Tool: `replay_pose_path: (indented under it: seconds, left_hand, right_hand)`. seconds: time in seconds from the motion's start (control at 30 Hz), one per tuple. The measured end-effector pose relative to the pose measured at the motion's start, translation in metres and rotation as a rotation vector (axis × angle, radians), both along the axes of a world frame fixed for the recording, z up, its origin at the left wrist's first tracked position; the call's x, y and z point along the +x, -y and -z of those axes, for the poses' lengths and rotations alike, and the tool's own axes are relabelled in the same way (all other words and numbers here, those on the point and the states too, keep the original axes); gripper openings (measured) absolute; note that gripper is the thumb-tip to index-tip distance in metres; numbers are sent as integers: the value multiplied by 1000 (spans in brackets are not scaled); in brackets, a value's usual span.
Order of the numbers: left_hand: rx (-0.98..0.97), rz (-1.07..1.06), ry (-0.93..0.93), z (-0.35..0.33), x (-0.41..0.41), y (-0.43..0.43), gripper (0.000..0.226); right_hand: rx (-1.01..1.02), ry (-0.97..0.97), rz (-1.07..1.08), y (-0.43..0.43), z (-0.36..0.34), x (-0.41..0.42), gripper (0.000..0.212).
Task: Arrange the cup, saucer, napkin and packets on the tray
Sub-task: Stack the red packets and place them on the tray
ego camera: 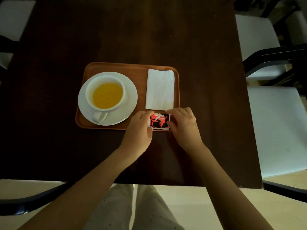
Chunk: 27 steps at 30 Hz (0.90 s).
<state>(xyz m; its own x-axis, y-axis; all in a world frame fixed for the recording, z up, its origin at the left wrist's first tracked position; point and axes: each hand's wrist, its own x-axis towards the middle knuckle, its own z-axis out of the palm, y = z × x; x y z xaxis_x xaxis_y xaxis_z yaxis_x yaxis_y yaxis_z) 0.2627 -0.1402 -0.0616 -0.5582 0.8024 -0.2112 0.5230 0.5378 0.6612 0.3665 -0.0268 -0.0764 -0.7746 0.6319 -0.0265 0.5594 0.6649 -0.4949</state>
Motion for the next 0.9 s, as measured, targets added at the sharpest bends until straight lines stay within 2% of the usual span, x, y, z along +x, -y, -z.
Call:
replay_pose_path:
  seconds: [0.2,0.33,0.57,0.9]
  left_hand:
    - [11,-23,-19,0,-1,2,43]
    - [30,-58,-80,0,-5,-3,41]
    - [-58,0,-149,8,-9,-23,42]
    - [-83,7,-209,12,-4,-27,40]
  right_hand:
    - [4,-48,26,2,1,-1,28]
    - [94,-74,80,-13,1,-9,25]
    - [185,121,-73,-42,6,-31,30]
    - [184,75,-139,-55,15,-31,26]
